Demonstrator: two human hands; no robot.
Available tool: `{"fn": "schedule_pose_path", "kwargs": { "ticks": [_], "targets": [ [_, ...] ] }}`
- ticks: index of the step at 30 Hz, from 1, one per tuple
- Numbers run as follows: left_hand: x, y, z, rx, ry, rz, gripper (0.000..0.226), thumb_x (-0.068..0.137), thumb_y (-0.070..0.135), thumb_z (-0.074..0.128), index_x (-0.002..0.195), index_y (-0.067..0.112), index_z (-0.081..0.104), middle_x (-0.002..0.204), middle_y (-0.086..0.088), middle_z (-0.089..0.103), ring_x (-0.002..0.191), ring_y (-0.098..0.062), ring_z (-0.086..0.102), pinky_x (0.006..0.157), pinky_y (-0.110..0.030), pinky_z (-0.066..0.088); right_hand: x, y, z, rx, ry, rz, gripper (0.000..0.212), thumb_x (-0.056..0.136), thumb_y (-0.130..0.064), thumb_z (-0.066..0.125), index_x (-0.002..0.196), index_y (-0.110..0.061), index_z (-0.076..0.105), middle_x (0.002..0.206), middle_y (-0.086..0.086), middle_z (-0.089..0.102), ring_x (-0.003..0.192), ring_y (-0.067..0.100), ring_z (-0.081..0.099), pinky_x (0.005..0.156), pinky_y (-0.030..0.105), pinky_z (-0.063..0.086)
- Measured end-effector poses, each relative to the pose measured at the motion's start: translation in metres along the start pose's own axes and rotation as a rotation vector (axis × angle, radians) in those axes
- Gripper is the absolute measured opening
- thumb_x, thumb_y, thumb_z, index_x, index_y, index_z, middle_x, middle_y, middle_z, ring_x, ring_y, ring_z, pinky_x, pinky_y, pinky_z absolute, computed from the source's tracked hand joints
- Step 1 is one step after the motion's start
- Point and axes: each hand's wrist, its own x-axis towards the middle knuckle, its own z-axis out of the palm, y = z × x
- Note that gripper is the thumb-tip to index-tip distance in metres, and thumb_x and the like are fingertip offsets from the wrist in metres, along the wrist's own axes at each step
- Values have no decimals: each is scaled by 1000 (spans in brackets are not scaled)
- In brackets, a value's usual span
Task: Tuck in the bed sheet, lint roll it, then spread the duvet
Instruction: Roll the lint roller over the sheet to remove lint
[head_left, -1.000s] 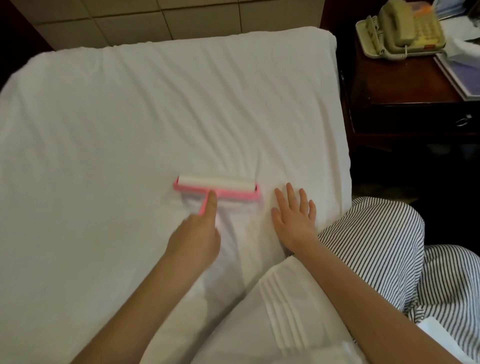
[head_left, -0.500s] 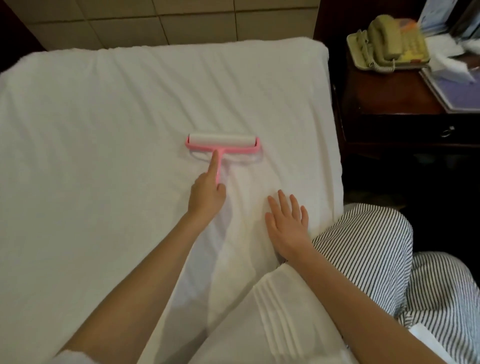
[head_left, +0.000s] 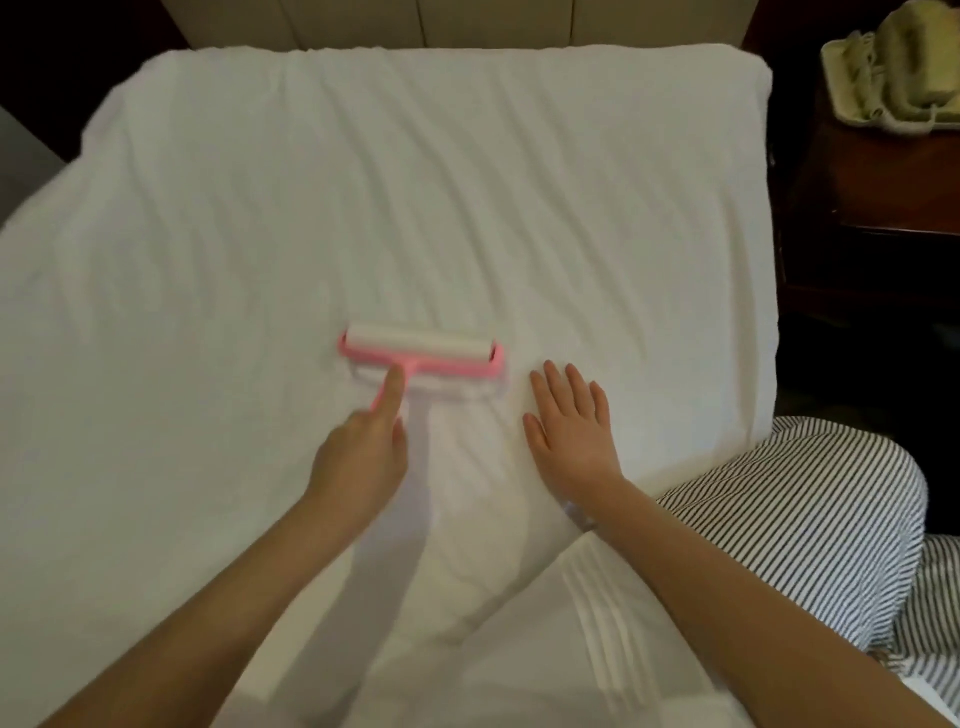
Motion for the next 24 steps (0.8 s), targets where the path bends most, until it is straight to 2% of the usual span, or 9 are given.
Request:
{"fn": "schedule_pose_path", "kwargs": {
  "ticks": [3, 7, 10, 14, 16, 17, 20, 22, 24],
  "targets": [
    [74, 15, -2, -101, 33, 12, 63, 97, 20, 38, 151, 28, 7, 98, -25, 59, 91, -41, 59, 71, -39, 42, -7, -2, 7, -5, 17, 29, 83, 75, -50, -16, 151, -23, 1, 158, -5, -8, 145, 19, -13, 108, 31, -21],
    [110, 37, -3, -114, -35, 36, 64, 98, 21, 36, 151, 28, -1, 86, -13, 47, 86, -35, 57, 63, -33, 34, -8, 3, 7, -17, 1, 57, 82, 74, -52, -18, 151, -29, 0, 158, -7, -10, 144, 20, -17, 109, 34, -20],
    [68, 23, -14, -88, -115, 39, 69, 96, 19, 38, 151, 27, -3, 76, -7, 45, 73, -29, 53, 60, -30, 33, -7, 3, 7, -13, 14, 62, 82, 75, -52, -17, 151, -29, 2, 158, -7, -8, 144, 20, -16, 109, 34, -20],
    [-29, -10, -32, 84, -269, 77, 73, 95, 20, 37, 150, 30, -9, 90, -11, 54, 83, -29, 56, 64, -29, 37, -7, 2, 9, -21, 21, 66, 81, 75, -52, -16, 151, -28, 2, 158, -7, -7, 145, 20, -14, 110, 35, -18],
    [-45, -11, -40, 139, -338, 85, 69, 96, 22, 35, 149, 31, -9, 89, -7, 52, 82, -25, 54, 64, -27, 36, -9, 3, 9, -25, 26, 64, 81, 75, -52, -16, 151, -28, 1, 158, -7, -8, 144, 20, -15, 110, 34, -19],
    [-41, -8, -43, 155, -352, 89, 67, 96, 23, 35, 150, 30, -6, 93, -10, 55, 87, -27, 56, 65, -27, 35, -11, 3, 9, -21, 25, 65, 82, 75, -52, -16, 151, -28, 1, 158, -7, -8, 144, 19, -15, 110, 33, -18],
    [9, 7, -40, 127, -257, 97, 65, 96, 21, 37, 151, 25, 2, 114, -23, 57, 103, -36, 57, 73, -30, 38, -15, 3, 8, -6, 28, 81, 83, 74, -52, -16, 151, -28, 3, 158, -6, -8, 145, 20, -13, 112, 35, -15],
    [56, 17, -33, 34, -176, 97, 65, 97, 19, 38, 152, 23, 3, 115, -28, 56, 103, -39, 57, 75, -33, 41, -16, 4, 6, -2, 30, 98, 79, 78, -52, -14, 151, -28, 3, 158, -6, -8, 145, 20, -13, 113, 36, -14],
    [91, 27, -25, -71, -121, 95, 65, 97, 19, 38, 152, 23, 3, 111, -29, 57, 99, -40, 58, 71, -33, 39, -16, 5, 5, 7, 29, 111, 65, 89, -48, -2, 151, -28, 4, 159, -5, -8, 145, 21, -13, 113, 37, -13]
  ]
}}
